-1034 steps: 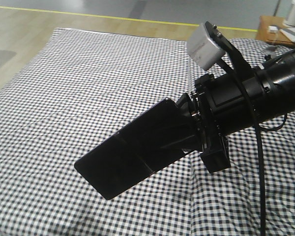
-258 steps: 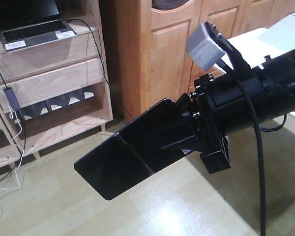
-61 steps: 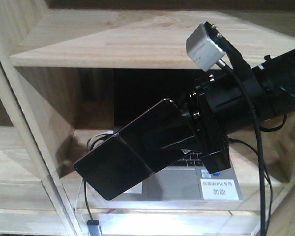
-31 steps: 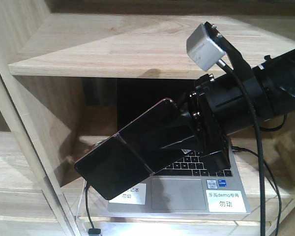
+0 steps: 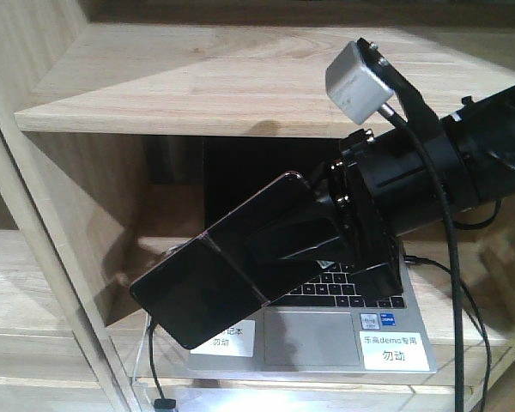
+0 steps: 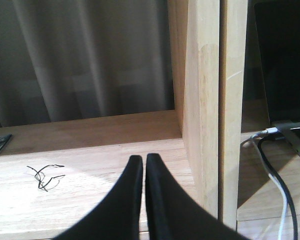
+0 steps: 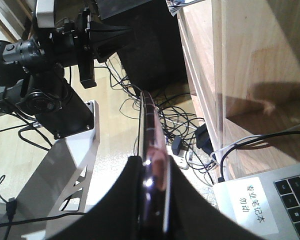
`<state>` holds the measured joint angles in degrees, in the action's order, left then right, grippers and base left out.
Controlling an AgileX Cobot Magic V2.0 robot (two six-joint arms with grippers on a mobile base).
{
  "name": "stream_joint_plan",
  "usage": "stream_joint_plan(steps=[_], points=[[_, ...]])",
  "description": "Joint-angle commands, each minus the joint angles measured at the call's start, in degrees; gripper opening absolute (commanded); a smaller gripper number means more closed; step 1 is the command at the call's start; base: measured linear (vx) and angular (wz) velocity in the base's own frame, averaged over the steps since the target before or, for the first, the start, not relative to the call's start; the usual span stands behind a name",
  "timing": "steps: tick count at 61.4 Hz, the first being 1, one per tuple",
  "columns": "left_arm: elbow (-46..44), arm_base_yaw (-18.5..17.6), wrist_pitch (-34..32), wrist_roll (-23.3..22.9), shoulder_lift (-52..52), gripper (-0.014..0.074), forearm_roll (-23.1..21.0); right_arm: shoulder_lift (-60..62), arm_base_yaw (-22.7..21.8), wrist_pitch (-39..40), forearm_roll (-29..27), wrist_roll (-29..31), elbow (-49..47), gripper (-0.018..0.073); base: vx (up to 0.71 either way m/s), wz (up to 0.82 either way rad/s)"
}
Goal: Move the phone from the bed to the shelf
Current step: 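Bring the held phone up to the shelf above the laptop, then raise the right gripper and push the phone onto the upper shelf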
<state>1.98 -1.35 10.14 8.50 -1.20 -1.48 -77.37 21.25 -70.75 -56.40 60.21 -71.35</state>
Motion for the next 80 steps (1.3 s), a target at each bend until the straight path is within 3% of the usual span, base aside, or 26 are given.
stream_joint_plan(steps=[1,37,48,63,80], points=[[-1.3,0.1,-4.1,-0.3,-0.3,0.0001,-0.5,1.9,-0.1,-2.8,-4.4,0.0,-1.4,-0.0003,0.0,0.0],[-1.3,0.1,-4.1,-0.3,-0.3,0.0001,-0.5,1.9,-0.1,-2.3,-5.1,0.0,-1.4,-0.0003,0.0,0.0],[-1.3,0.1,-4.1,-0.3,-0.3,0.0001,-0.5,2.0,-0.1,-2.9,-8.3,-0.1,-1.6,-0.0003,0.0,0.0],[-1.3,0.1,-4.1,-0.3,-0.3,0.0001,-0.5,5.2,-0.1,-1.8,-16.8,0.5,-1.6,-0.0003,0.0,0.0],[-1.3,0.1,-4.1,-0.3,-0.3,0.0001,-0.5,10.1,-0.2,9.3,-19.8,1.2,-1.6,-0.0003,0.0,0.0]])
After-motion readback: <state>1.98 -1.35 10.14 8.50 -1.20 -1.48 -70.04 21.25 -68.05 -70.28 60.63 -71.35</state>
